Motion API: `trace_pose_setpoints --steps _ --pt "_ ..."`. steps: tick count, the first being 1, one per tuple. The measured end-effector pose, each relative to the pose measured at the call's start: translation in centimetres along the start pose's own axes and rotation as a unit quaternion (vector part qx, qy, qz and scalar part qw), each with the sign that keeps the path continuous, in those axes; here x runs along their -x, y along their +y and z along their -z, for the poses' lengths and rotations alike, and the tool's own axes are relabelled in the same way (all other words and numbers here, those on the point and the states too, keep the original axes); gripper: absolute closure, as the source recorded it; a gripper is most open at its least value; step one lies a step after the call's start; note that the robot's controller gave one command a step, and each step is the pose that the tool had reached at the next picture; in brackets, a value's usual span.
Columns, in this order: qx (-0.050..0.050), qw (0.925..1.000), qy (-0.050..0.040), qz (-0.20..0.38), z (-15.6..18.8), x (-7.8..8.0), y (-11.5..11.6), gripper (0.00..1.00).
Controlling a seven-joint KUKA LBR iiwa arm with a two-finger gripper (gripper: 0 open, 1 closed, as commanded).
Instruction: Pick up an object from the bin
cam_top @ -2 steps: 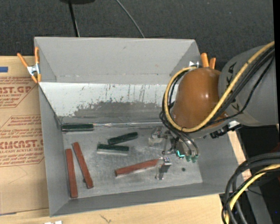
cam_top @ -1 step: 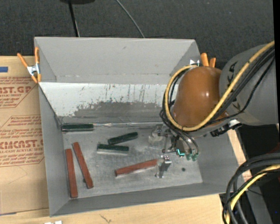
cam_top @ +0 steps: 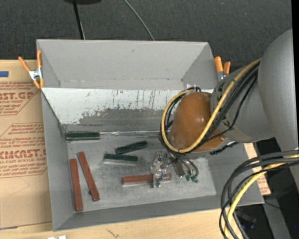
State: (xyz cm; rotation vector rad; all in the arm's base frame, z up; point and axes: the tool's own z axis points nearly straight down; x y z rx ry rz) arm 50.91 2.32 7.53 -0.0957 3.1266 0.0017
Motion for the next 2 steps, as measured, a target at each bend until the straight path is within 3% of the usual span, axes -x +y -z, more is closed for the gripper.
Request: trace_pose_setpoints --steps 1,2 --pt "0.0 1.0 0.0 0.0 0.0 0.0 0.0 1.0" --pt "0.0 1.0 0.0059 0.0 14.0 0.9 -0.9 1.0"
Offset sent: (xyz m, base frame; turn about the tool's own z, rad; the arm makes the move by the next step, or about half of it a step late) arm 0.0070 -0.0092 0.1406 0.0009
